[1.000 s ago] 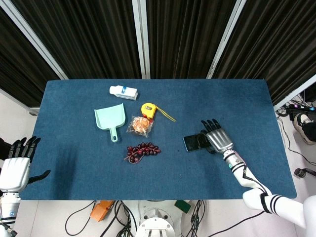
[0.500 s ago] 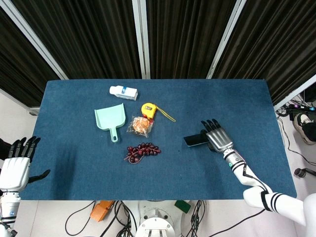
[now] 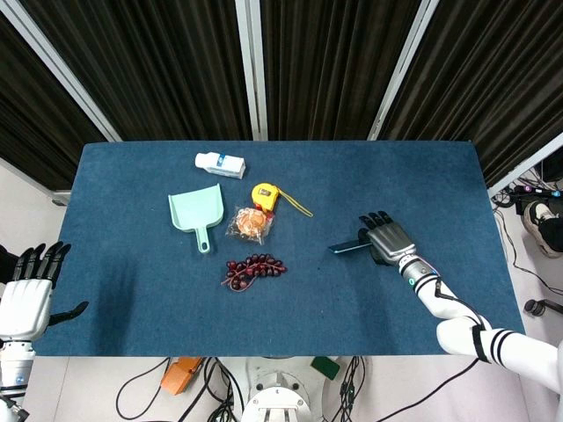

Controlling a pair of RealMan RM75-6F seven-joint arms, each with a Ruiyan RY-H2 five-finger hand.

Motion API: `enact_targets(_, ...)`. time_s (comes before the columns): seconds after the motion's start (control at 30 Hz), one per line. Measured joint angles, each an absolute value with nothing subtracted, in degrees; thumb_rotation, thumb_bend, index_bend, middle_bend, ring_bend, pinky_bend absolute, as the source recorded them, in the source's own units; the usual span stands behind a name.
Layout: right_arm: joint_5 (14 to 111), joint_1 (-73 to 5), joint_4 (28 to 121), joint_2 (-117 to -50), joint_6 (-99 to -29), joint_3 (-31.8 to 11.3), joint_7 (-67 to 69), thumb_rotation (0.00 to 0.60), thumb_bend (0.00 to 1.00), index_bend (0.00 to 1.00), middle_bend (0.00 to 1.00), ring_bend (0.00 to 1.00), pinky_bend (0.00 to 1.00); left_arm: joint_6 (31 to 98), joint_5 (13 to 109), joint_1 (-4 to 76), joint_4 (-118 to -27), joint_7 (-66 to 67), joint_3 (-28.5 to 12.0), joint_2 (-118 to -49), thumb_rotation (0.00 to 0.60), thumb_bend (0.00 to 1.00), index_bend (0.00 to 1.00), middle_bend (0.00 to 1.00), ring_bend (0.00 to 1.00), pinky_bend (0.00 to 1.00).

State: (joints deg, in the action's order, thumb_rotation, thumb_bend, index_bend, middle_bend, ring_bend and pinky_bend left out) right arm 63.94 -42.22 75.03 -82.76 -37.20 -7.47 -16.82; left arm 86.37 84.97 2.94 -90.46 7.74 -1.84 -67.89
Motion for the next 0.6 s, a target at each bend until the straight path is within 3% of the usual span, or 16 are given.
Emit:
enact_targets(0.27, 60.0, -44.8, 73.9, -84.1, -37.6, -7.8, -19.6, 0.600, 0.82, 0.01, 0.13, 0.00, 0.00, 86.2, 84.8, 3.1, -90.5, 7.7, -2.0, -67.7, 0.600, 0.14, 0.09, 0.07, 0.02, 0.00)
enact_targets(0.6, 58.9, -46.2, 72.8, -85.0, -40.8, -8.8, -20.7, 0.600, 0.82, 0.00, 0.12, 0.00, 0.00, 86.2, 84.8, 3.3, -90.4, 7.5, -2.2, -67.7, 0.600, 0.14, 0.09, 0.07, 0.02, 0.00)
